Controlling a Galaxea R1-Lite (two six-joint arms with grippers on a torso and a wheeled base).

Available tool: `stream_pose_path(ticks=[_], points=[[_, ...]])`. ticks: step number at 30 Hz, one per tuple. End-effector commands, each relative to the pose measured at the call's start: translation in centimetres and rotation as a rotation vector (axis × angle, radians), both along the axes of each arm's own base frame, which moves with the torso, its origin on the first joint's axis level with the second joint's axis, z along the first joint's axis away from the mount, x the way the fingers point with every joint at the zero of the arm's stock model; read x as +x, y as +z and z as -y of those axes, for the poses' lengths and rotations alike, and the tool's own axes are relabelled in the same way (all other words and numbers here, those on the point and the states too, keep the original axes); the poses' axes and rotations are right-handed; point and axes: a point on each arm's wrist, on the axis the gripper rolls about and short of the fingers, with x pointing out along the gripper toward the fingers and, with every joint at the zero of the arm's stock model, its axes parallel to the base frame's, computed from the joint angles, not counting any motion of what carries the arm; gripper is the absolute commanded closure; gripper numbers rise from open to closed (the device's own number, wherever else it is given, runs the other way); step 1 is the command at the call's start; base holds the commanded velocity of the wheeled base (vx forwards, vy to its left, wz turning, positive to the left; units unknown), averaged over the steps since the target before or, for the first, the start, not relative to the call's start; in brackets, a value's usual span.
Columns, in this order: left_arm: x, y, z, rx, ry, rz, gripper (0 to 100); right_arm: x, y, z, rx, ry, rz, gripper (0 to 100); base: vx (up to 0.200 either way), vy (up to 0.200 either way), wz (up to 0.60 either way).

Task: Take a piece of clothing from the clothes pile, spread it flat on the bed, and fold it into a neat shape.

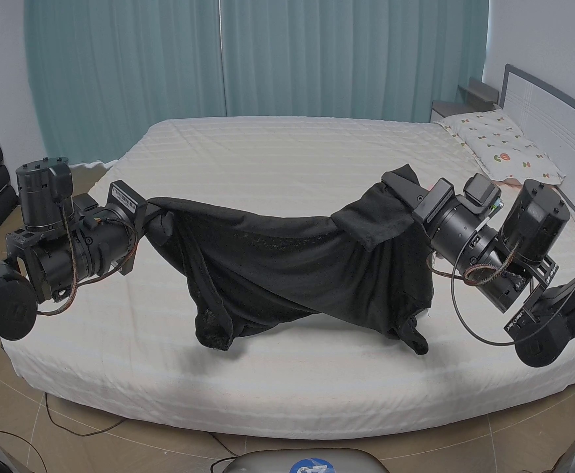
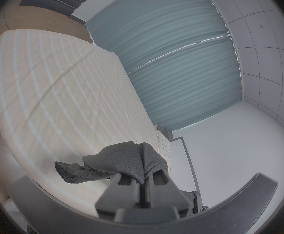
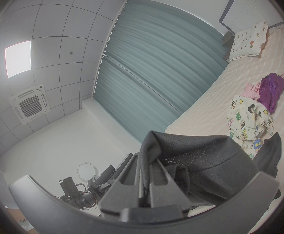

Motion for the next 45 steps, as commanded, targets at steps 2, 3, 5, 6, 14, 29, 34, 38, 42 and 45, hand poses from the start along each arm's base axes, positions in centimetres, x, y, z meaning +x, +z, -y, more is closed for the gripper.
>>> stream_pose_path(ticks=[2,3,5,6,14,29,34,38,42,45], points=[[-0.3,0.4,-0.2,-0.004,0.003,0.013,100,-0.1,0.1,0.1,-0.008,-0.004,0.009,100,0.0,0.2,0.0],[-0.3,0.5,-0.2,-0.004,0.003,0.015,100,-0.1,0.1,0.2,-0.011,-0.007,0.009,100,0.0,0.2,0.0],[-0.4,0.4,-0.2,-0.004,0.003,0.013,100,-0.1,0.1,0.2,-0.011,-0.008,0.009,100,0.0,0.2,0.0],[-0.4,0.4,-0.2,-0.004,0.003,0.013,100,-0.1,0.1,0.2,-0.011,-0.008,0.009,100,0.0,0.2,0.0],[-0.3,0.2,-0.1,-0.002,0.001,0.005,100,0.2,0.0,0.7,-0.033,-0.032,0.017,100,0.0,0.2,0.0],[-0.9,-0.8,0.9,0.038,-0.061,-0.068,100,-1.2,-2.0,2.4,-0.069,-0.053,-0.055,100,-0.067,0.053,0.0],[-1.9,-0.2,1.5,0.041,-0.096,-0.073,100,-3.6,-1.6,3.2,-0.066,-0.038,-0.044,100,-0.2,0.0,0.0],[-3.0,1.1,1.3,0.032,-0.101,-0.044,100,-6.1,-0.4,3.7,-0.048,-0.008,-0.007,100,-0.2,0.0,0.0],[-5.3,3.6,0.8,0.008,-0.117,0.021,100,-8.4,2.7,4.8,0.016,-0.006,0.1,100,-0.2,0.0,0.0],[-6.8,5.5,0.2,-0.012,-0.113,0.08,100,-9.9,6.0,5.8,0.077,-0.017,0.21,100,0.0,0.0,0.0]])
